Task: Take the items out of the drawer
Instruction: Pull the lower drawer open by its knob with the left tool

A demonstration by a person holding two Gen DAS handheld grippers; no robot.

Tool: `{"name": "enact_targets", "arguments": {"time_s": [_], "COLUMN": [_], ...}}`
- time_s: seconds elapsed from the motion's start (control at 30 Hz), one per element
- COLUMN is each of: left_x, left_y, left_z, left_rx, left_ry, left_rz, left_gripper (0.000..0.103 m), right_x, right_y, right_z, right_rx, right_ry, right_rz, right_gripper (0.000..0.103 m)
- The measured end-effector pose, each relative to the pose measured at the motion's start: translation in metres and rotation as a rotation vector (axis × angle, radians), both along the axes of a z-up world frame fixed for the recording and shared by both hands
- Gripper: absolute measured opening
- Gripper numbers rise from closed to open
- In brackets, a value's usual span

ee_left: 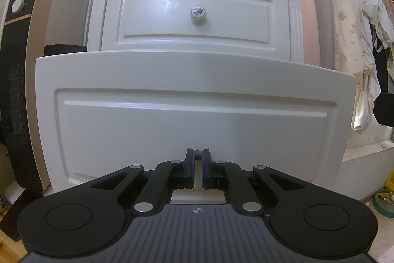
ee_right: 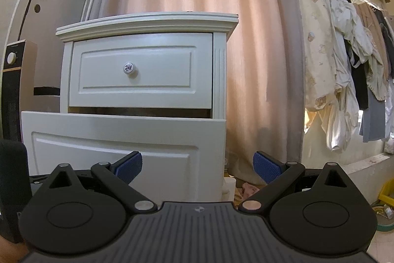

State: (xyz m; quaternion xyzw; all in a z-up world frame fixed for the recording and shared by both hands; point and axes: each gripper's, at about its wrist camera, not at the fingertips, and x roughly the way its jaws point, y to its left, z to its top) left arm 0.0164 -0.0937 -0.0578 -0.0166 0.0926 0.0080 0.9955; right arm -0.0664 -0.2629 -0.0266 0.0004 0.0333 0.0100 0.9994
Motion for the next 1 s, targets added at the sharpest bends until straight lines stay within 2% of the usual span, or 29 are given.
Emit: {"name": "enact_targets", "arguments": {"time_s": [0.2, 0.33, 0.57, 1.0], "left_x": [-0.006, -0.003, -0.010, -0.011], "left_y": [-0.001, 0.002, 0.001, 0.001], "left_z": [-0.001, -0.003, -0.004, 0.001], "left_rx": [0.011, 0.002, 0.023, 0.020], "left_ry": [-0.001, 0.027, -0.005, 0.000], "left_rz": [0.003, 0.003, 0.013, 0.011], "left_gripper": [0.000, 0.000, 0.000, 0.000], "right_x": [-0.002, -0.003, -0.005, -0.005], "right_y": [-0.001, 0.000, 0.001, 0.001], "right_z": [-0.001, -0.003, -0.004, -0.005], "right_rx": [0.005, 0.009, 0.010, 0.010], "right_ry": [0.003, 0.005, -0.001, -0.002], "right_rz": [-0.002, 0.001, 0.006, 0.013], "right_gripper": [0.103, 0.103, 0.103, 0.103]}}
